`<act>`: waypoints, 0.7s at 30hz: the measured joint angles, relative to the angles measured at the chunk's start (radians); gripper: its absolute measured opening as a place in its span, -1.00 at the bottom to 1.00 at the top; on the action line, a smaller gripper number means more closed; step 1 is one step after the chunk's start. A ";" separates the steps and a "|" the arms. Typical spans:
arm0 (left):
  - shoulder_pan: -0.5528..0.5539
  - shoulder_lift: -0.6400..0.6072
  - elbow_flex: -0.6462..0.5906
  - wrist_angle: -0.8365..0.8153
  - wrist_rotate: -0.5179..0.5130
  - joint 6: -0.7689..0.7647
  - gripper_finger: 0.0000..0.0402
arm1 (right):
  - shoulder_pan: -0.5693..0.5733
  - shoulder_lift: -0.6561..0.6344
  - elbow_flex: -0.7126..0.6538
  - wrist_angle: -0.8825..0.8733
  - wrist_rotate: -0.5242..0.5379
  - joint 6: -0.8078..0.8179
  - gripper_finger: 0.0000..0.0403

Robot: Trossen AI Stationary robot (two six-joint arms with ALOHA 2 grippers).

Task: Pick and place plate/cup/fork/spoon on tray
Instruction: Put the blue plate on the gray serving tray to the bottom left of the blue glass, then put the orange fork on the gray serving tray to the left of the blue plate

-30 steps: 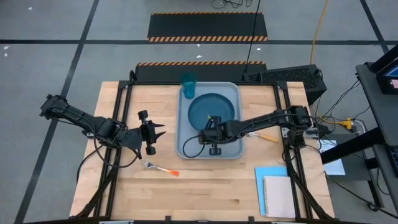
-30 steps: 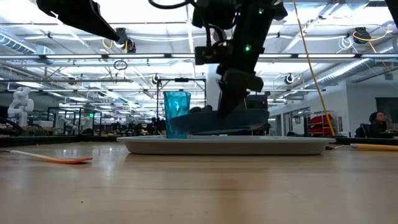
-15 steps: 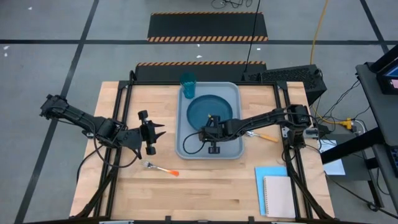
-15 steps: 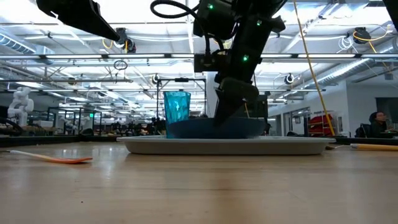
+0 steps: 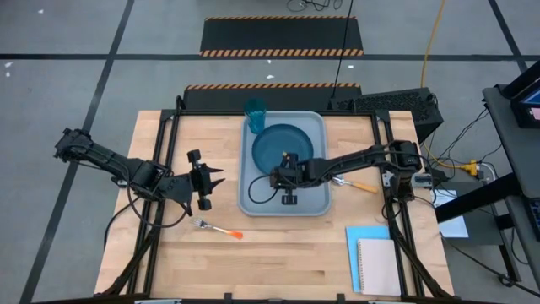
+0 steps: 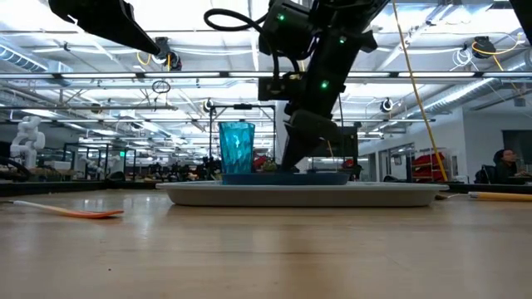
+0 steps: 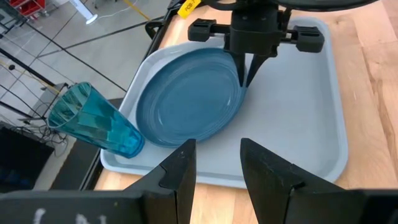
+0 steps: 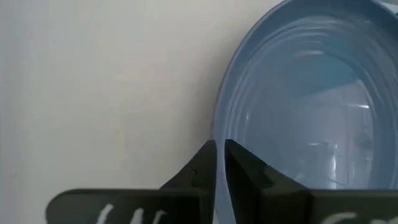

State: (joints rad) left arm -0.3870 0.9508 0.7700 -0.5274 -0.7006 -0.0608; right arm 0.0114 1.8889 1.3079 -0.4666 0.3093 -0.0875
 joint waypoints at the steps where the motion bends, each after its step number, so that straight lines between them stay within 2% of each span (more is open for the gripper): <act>1: 0.000 0.000 0.000 0.000 0.000 0.000 -0.36 | -0.001 0.000 0.000 0.003 0.000 -0.001 -0.88; 8: 0.000 0.000 0.000 0.000 0.024 -0.002 -0.36 | 0.012 -0.006 0.000 0.048 0.000 0.001 -0.88; 18: -0.003 0.000 0.000 0.009 0.107 -0.086 -0.36 | 0.135 -0.106 0.000 0.104 0.001 0.077 -0.88; 21: -0.004 0.000 0.000 0.010 0.164 -0.123 -0.36 | 0.178 -0.120 0.000 0.096 0.001 0.084 -0.88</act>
State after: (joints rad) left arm -0.3914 0.9509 0.7704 -0.5179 -0.5368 -0.1840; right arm 0.1891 1.7689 1.3079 -0.3711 0.3102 -0.0037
